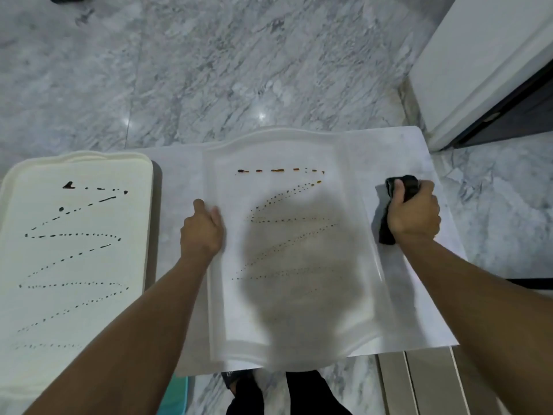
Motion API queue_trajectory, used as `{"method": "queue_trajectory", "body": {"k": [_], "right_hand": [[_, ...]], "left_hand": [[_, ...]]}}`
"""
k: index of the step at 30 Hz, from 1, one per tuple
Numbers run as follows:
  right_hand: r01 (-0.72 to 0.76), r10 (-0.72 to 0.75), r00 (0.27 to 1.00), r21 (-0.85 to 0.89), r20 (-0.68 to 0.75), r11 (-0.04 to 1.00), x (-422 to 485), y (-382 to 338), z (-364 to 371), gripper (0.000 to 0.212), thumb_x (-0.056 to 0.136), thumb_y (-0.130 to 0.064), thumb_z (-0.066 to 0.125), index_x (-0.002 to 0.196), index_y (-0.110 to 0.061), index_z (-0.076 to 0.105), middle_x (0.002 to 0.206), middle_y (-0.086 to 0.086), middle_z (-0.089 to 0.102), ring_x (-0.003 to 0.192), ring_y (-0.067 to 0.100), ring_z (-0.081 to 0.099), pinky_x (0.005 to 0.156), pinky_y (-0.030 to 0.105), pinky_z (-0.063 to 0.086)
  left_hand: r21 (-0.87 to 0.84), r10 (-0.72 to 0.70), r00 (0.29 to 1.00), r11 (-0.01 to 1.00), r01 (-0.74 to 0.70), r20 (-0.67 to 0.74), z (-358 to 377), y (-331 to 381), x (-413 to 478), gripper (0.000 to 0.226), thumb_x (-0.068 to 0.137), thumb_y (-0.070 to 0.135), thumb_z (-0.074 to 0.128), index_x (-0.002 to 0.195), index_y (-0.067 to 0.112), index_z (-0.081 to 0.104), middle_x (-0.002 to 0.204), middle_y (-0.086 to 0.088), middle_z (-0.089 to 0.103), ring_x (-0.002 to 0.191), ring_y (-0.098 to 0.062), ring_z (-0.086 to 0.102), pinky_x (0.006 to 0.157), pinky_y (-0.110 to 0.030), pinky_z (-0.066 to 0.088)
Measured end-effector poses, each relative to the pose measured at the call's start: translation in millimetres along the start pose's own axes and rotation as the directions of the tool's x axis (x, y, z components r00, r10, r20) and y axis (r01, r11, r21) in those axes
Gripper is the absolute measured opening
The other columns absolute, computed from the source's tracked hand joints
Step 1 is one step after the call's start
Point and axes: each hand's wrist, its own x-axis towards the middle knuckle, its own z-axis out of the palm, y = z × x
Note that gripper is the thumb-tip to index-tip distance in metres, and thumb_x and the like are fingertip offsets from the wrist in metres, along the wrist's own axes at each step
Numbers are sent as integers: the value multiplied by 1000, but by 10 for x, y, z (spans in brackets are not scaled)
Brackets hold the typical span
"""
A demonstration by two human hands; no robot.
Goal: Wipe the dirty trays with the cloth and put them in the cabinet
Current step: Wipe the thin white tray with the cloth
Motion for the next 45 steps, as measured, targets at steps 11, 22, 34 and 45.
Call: {"method": "queue_trajectory", "body": {"k": [11, 22, 34, 45], "right_hand": [[636, -640, 698, 134, 320, 760, -682, -2152, 991, 47, 98, -60, 46, 128, -23, 50, 117, 11, 56, 98, 38, 62, 74, 40, 47], [946, -827, 301, -37, 474, 323, -889, -1885, 1569, 56, 106, -44, 32, 154, -16, 38, 161, 5, 36, 152, 26, 27, 124, 47, 16], [912, -746, 365, -52, 557, 408, -782, -1710, 1588, 57, 108, -43, 21, 162, -27, 11, 170, -1, 9, 156, 20, 5, 126, 45, 8], [780, -600, 594, -200, 536, 593, 38, -807, 963, 60, 107, -46, 17, 162, -26, 6, 170, 2, 6, 157, 23, 3, 127, 44, 10]], "left_hand": [[60, -28, 1000, 998, 28, -5, 47, -83, 78, 34, 103, 50, 28, 116, 20, 37, 88, -11, 60, 76, -33, 59, 71, -45, 54], [-34, -48, 995, 998, 45, -91, 215, -130, 110, 25, 102, 48, 38, 107, 24, 37, 73, 1, 56, 62, -21, 58, 64, -41, 58], [-1, -35, 985, 999, 36, -166, 275, -139, 97, 27, 103, 44, 36, 106, 18, 41, 63, 2, 50, 52, -19, 49, 54, -32, 43], [12, -57, 990, 998, 59, -132, 274, -93, 93, 32, 104, 46, 34, 113, 17, 43, 76, -1, 56, 68, -30, 60, 71, -42, 56]]}}
